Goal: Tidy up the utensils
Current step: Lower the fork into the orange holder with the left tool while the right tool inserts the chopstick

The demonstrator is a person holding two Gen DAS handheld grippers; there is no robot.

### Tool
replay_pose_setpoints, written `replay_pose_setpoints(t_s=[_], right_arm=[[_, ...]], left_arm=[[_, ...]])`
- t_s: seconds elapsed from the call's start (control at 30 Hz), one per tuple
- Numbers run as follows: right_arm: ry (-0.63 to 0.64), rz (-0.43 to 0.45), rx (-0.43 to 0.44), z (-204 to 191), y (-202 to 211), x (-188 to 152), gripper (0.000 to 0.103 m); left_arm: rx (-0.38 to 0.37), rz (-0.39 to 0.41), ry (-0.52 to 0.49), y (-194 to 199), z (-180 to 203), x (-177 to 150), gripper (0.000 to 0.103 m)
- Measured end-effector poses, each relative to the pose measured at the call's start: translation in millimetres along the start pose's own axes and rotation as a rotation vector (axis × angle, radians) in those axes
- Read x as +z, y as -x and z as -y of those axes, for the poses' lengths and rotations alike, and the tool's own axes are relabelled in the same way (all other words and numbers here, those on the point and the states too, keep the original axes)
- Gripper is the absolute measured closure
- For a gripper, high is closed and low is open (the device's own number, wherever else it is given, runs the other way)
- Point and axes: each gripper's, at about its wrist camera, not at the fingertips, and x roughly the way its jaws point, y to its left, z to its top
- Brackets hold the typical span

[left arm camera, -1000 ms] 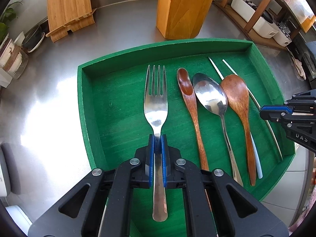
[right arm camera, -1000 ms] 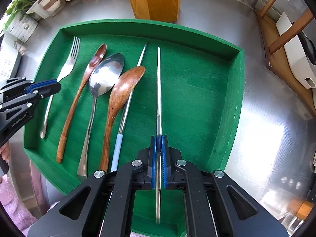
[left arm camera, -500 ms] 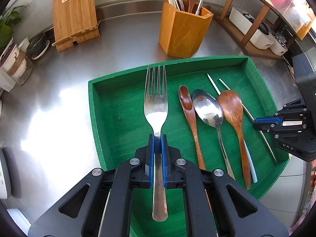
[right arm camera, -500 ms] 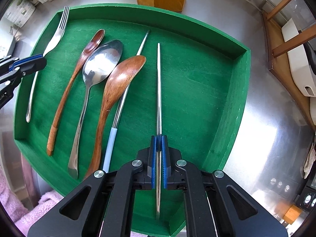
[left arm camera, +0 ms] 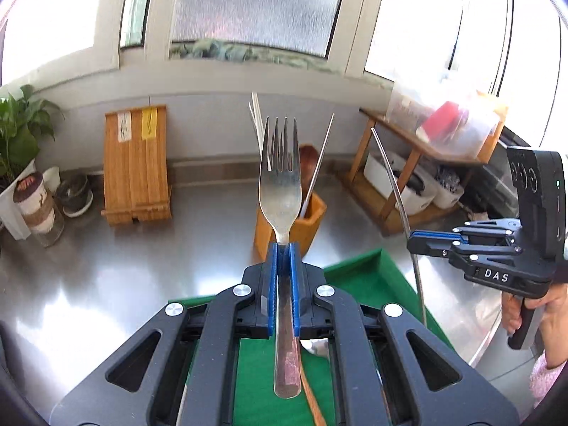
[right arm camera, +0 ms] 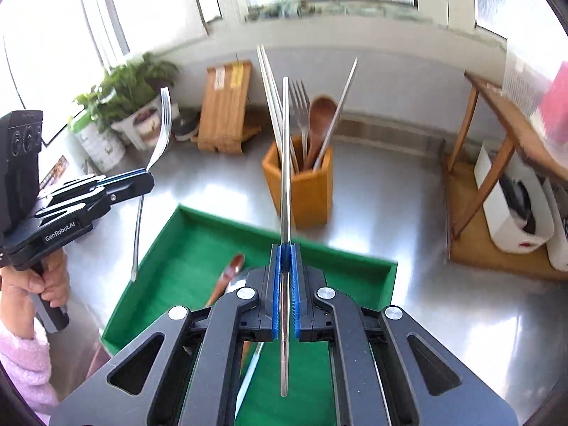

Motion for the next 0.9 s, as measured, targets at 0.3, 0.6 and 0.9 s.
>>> replay_pose_setpoints(t_s=[0.3, 0.6, 0.9], right_arm=[[-0.022, 0.417, 0.031, 21.7, 0.6, 38.1, 0.097], [-0.056, 0.602, 0.008, 29.7, -35.7, 69.9, 0.098], [-0.083, 0.569, 0.017, 46.8, -66.5, 64.9, 0.098]], left_arm=[[-0.012, 0.297, 0.079, -13.7, -0.1, 40.2, 0.097], [-0.026, 0.367, 0.096, -74.3, 5.6, 66.5, 0.097], [-0.02, 0.356, 0.08, -124.3, -1.6, 50.2, 0.097]])
